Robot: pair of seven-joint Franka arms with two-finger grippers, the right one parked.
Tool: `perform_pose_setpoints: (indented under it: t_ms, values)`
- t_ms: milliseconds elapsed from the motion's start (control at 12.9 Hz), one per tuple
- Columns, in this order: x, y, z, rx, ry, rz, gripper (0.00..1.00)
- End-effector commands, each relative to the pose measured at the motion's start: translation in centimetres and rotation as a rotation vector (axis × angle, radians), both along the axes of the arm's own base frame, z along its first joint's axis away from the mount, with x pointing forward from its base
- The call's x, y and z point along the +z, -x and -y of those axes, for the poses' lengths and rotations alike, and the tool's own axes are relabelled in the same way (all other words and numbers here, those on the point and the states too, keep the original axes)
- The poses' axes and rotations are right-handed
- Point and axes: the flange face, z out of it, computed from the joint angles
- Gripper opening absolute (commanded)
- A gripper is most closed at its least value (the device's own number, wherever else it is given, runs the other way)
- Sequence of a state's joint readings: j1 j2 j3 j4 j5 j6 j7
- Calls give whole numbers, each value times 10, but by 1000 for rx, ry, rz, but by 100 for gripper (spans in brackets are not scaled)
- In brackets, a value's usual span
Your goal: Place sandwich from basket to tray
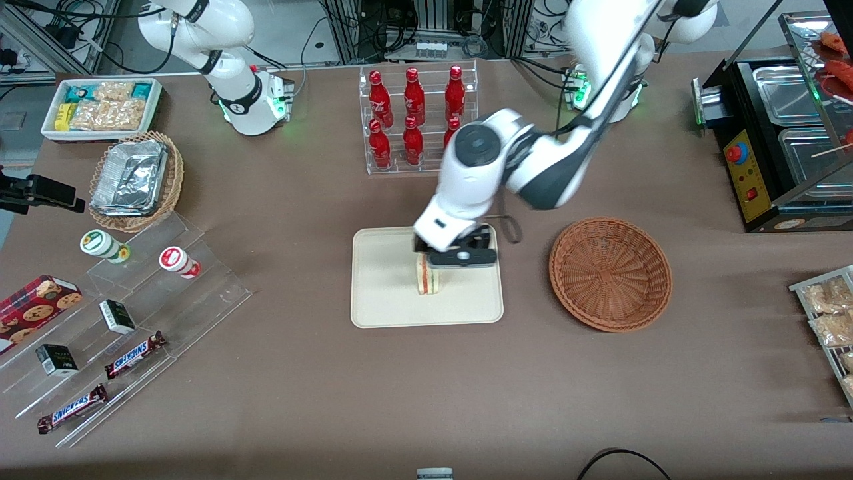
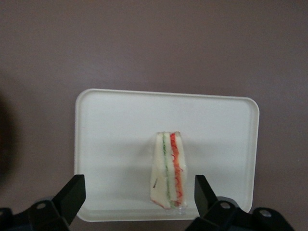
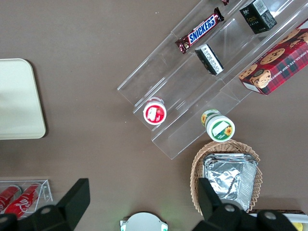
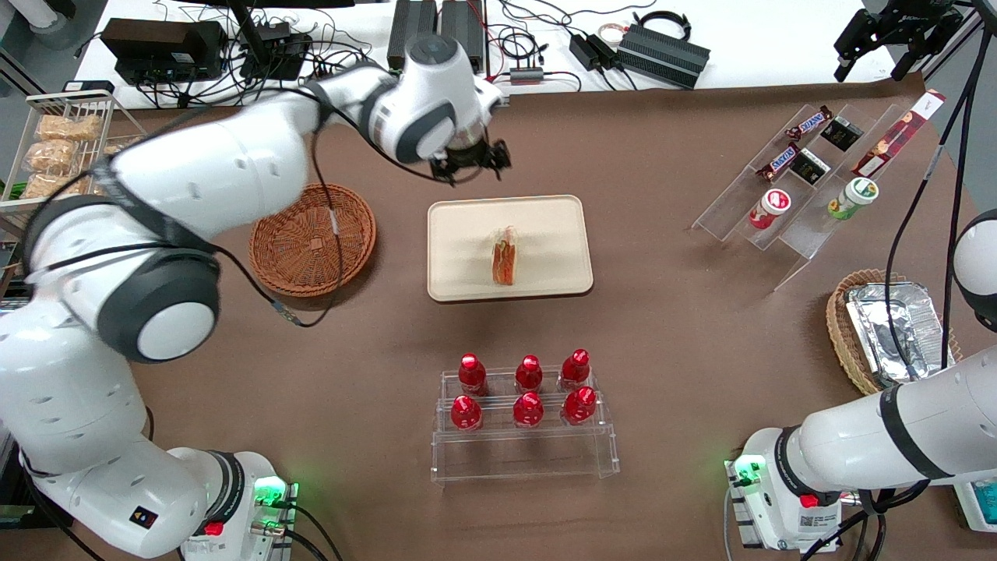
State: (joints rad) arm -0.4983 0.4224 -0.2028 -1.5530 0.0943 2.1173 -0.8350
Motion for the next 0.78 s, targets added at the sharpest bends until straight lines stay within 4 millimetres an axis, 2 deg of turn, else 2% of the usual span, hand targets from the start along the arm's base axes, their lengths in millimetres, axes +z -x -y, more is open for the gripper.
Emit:
perform_pose_setpoints:
  t_ms: [0,155,466,698]
  values:
    - [53,-9,-67,78,-42,-8,100]
    - [75,-18,-109,123,-62,-5,100]
    - [117,-25,-204,52,-124,-40,100]
    - [143,-21,-255,-20,-158,-66,100]
